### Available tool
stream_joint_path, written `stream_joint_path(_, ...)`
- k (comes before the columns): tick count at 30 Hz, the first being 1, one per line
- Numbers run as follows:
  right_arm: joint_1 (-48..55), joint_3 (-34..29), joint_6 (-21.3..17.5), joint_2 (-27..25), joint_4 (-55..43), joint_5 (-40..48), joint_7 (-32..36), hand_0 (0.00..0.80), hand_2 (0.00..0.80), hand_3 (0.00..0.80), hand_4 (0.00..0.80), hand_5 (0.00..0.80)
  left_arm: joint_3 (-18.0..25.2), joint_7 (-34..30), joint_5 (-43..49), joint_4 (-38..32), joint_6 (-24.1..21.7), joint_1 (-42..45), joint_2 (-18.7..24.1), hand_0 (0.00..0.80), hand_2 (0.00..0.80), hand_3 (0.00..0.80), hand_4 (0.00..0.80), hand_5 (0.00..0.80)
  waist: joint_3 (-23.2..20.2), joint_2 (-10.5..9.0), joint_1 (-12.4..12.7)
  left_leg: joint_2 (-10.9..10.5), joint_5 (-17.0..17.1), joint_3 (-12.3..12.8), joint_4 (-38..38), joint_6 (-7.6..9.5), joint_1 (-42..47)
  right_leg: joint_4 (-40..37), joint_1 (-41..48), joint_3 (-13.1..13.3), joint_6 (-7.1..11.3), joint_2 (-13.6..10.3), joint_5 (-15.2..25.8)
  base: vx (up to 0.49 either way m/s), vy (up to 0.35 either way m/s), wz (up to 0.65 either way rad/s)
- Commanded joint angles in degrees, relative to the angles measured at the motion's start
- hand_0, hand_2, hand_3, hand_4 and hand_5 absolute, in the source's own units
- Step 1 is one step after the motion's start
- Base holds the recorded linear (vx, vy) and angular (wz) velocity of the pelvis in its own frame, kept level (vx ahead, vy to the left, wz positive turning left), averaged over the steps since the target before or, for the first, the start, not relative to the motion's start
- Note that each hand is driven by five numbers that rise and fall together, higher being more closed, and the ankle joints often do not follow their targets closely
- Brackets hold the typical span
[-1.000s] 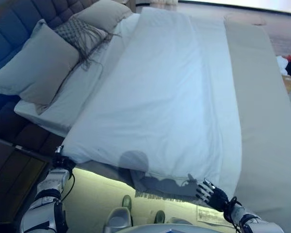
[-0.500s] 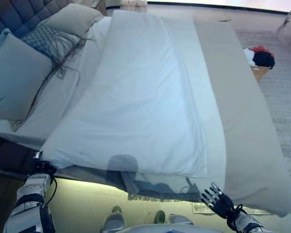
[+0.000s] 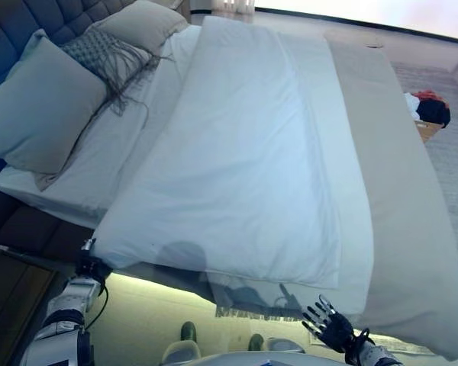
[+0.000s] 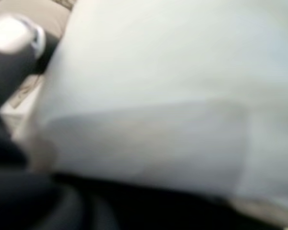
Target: Make the bed neatly
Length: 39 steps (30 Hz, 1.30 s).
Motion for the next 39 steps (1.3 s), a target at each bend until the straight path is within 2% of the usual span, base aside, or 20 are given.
stream_joint_path(1,-0.62,0.24,-0.85,-3.04,2.78,-0.76,0.99,0.0,0.0,0.0,0.0,0.0,5.22,-4.63,-1.43,-1.44,-8.19,5.73,3.67,0.8,0.8,0.8,0.8,0.8,-3.92,1.47,5.11,-0.86,-8.42,4.23,5.26,0.12,3.08,-1.34,-3.42,3.2,6.15,-6.69,5.54,-0.069,0.073,0.05)
stream_joint_path(7,-1.85,-0.72,-1.42,-3.0,1.4,0.45,0.14,0.0,0.0,0.0,0.0,0.0,3.34,-3.6,-2.09,-0.86,-8.43,5.55,-0.32,0.8,0.8,0.8,0.8,0.8,-1.22,1.08,4.93,-2.61,-9.14,4.97,6.68,1.49,0.95,-1.15,-6.52,4.41,8.3,-9.21,8.22,-0.094,0.068,-0.04)
stream_joint_path(9,-3.26,-0.27,-1.91,-2.25,0.56,1.01,-0.19,0.0,0.0,0.0,0.0,0.0,2.26,-3.18,-4.13,-0.87,-9.15,4.65,-0.94,0.8,0.8,0.8,0.8,0.8,0.74,1.23,4.61,-2.73,-9.33,5.74,7.82,2.22,-0.14,3.14,-9.87,4.45,8.6,-10.15,7.99,-0.242,0.09,-0.19)
stream_joint_path(12,-5.79,1.57,-2.07,-1.49,-0.39,2.41,-0.41,0.0,0.0,0.0,0.0,0.0,0.42,-2.45,-7.05,-1.78,-11.2,2.47,-2.33,0.8,0.8,0.8,0.8,0.8,4.22,1.81,4.91,-1.9,-9.94,6.85,13.57,3.33,-4.96,15.46,-14.13,4.46,6.06,-7.39,0.74,-0.307,0.068,-0.01)
stream_joint_path(14,-6.71,3.07,-2.43,-1.06,-0.97,3.14,-0.06,0.0,0.0,0.0,0.0,0.0,-0.55,-2.7,-8.05,-2.39,-12.42,1.28,-3.23,0.8,0.8,0.8,0.8,0.8,5.71,0.17,5.74,-2.3,-11.54,6.88,20.02,3.04,-9.7,15.63,-14.86,4.27,5.08,-8.24,0.12,-0.252,-0.075,0.24)
stream_joint_path(15,-7.12,4.02,-3.13,-0.75,-1.65,3.95,-0.02,0.0,0.0,0.0,0.0,0.0,-1.91,-2.8,-9.04,-2.97,-13.35,0.65,-3.6,0.8,0.8,0.8,0.8,0.8,7.05,-0.04,5.82,-1.58,-11.62,6.47,22.7,2.64,-12.4,17.11,-16.13,4.16,4.55,-8.22,-0.12,-0.317,-0.038,0.33)
stream_joint_path(18,-9.64,5.39,-3.78,-1.93,-3.02,4.93,0.4,0.0,0.0,0.0,0.0,0.0,-4.4,-2.57,-12.52,-4.12,-15.3,-1.54,-4.2,0.8,0.8,0.8,0.8,0.8,10.41,0.24,5.08,0.28,-12.96,5.55,28.82,1.92,-17.6,25.24,-22.99,4.82,3.26,-8.22,-2.77,-0.273,0.073,0.45)
stream_joint_path(24,-12.53,6.21,-2.83,-5.46,-4.0,4.38,1.99,0.0,0.0,0.0,0.0,0.0,-5.83,-1.13,-16.47,-4.47,-17.37,-4.76,-4.0,0.8,0.8,0.8,0.8,0.8,13.38,-0.4,4.28,1.94,-15.35,4.87,38.58,2.1,-27.27,38.02,-33.97,5.91,1.29,-8.88,-6.49,-0.147,0.104,-0.04)
stream_joint_path(32,-13.54,6.54,-1.5,-9.13,-5.55,4.18,3.6,0.0,0.0,0.0,0.0,0.0,-5.62,0.33,-21.1,-4.88,-18.71,-5.71,-2.91,0.8,0.8,0.8,0.8,0.8,14.8,-0.59,3.42,4.14,-19.51,3.86,50.01,1.67,-36.97,49.75,-44.35,7.67,0.15,-9.48,-10.37,-0.062,0.062,0.11)
stream_joint_path(33,-13.69,6.61,-1.3,-9.43,-5.55,4.23,3.73,0.0,0.0,0.0,0.0,0.0,-5.61,0.84,-21.13,-4.87,-18.82,-5.74,-2.78,0.8,0.8,0.8,0.8,0.8,14.73,-0.51,3.39,4.18,-21.58,3.17,51.78,1.28,-37.4,51.61,-44.99,8.37,0.59,-9.38,-12.21,-0.032,0.041,-0.02)
stream_joint_path(34,-13.71,6.59,-1.13,-9.68,-5.75,4.22,3.89,0.0,0.0,0.0,0.0,0.0,-5.59,1.13,-21.37,-5.01,-18.89,-5.71,-2.78,0.8,0.8,0.8,0.8,0.8,15.07,-0.5,3.28,4.41,-20.64,3.42,52.77,1.58,-38.75,52.32,-46.35,8.21,0.08,-9.59,-11.26,-0.016,0.035,0.0)
stream_joint_path(36,-13.37,6.6,-1.15,-10.02,-6.18,4.25,4.37,0.0,0.0,0.0,0.0,0.0,-5.52,1.41,-21.31,-4.88,-18.67,-5.39,-2.98,0.8,0.8,0.8,0.8,0.8,15.26,-0.52,3.15,4.5,-21.71,3.02,55.27,1.55,-40.51,54.44,-48.3,8.54,0.05,-9.66,-11.99,-0.007,0.029,0.02)
stream_joint_path(37,-13.21,6.63,-1.22,-10.18,-6.27,4.28,4.73,0.0,0.0,0.0,0.0,0.0,-5.48,1.41,-21.56,-4.68,-18.52,-5.12,-3.06,0.8,0.8,0.8,0.8,0.8,15.13,-0.42,3.14,4.44,-23.81,2.38,56.67,1.16,-40.67,56.17,-48.78,9.13,0.58,-9.54,-13.91,0.075,0.028,0.0)
stream_joint_path(39,-12.66,6.64,-1.46,-10.16,-6.87,4.07,5.21,0.0,0.0,0.0,0.0,0.0,-5.33,2.01,-21.43,-4.53,-18.39,-4.43,-3.33,0.8,0.8,0.8,0.8,0.8,15.15,-0.4,3.02,4.48,-24.4,2.05,58.38,1.02,-42.05,57.72,-50.31,9.44,0.64,-9.51,-14.38,0.036,0.026,-0.07)
